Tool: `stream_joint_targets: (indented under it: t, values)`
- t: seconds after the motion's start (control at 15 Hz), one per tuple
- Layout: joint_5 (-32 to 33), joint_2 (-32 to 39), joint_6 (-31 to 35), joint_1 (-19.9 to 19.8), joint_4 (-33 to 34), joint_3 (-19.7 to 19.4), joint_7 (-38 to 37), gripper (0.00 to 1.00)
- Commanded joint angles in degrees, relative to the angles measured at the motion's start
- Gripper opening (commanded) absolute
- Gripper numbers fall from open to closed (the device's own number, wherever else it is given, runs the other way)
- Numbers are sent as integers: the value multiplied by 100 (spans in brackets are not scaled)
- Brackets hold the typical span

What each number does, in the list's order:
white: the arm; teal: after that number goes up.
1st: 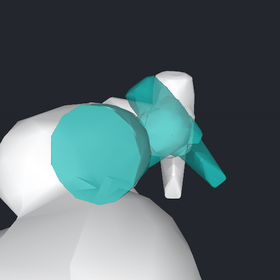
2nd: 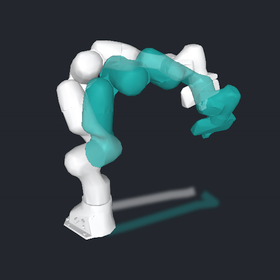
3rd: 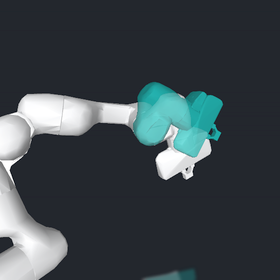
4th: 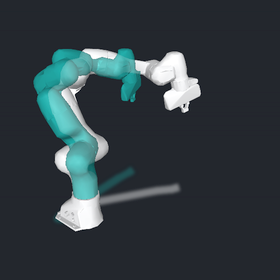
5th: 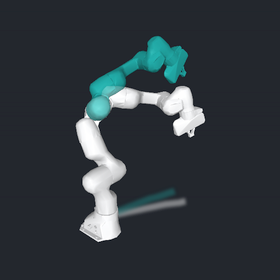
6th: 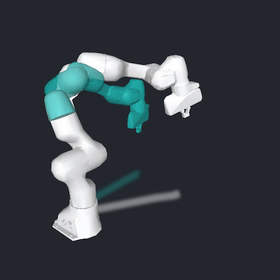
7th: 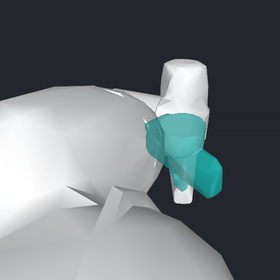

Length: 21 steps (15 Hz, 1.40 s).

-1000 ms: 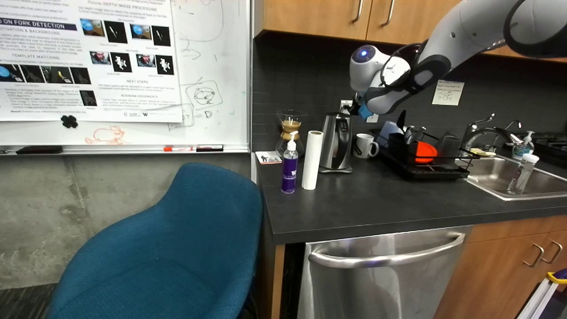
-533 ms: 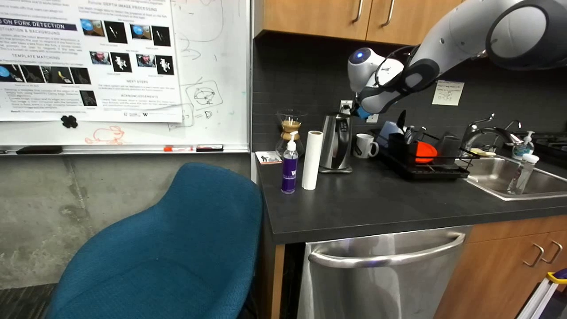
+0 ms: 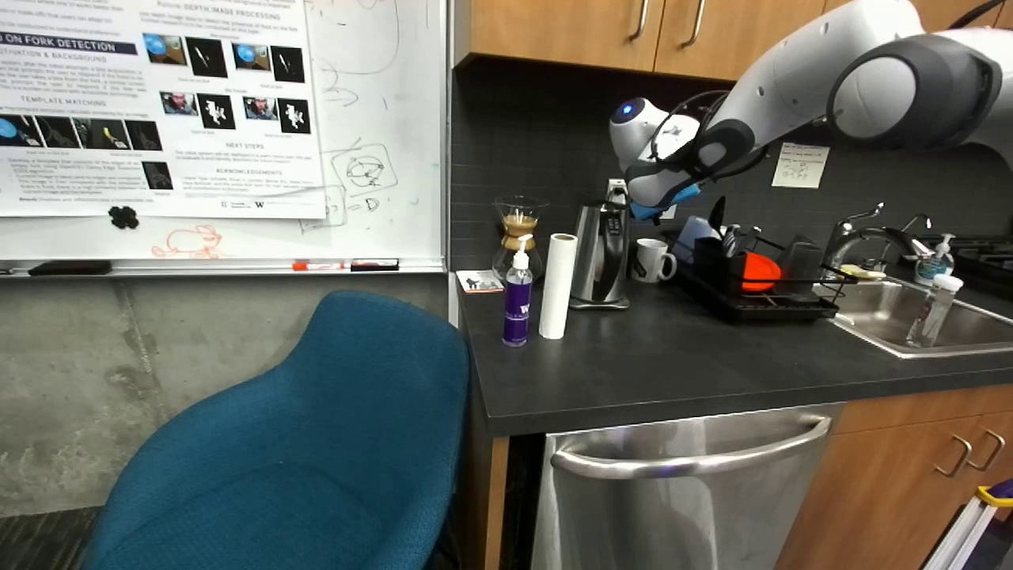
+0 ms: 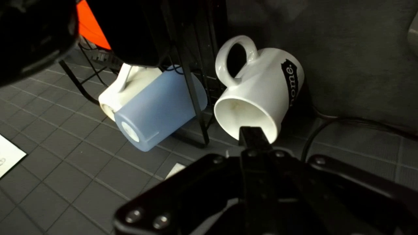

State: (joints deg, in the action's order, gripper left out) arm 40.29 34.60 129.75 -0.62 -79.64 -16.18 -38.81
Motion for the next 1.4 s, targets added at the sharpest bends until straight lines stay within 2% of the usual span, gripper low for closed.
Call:
stream_joint_targets:
  t: [0.0, 0.73, 1.07, 1.33]
  values:
    - [-563, 400, -418, -142, 676, 68, 59, 0]
    - [-1280, 1176, -840, -250, 1793, -347, -226, 0]
    - [-1597, 1416, -1103, -365, 2035, -334, -214, 0]
    - [-1846, 1491, -1048, -484, 2088, -221, -242, 0]
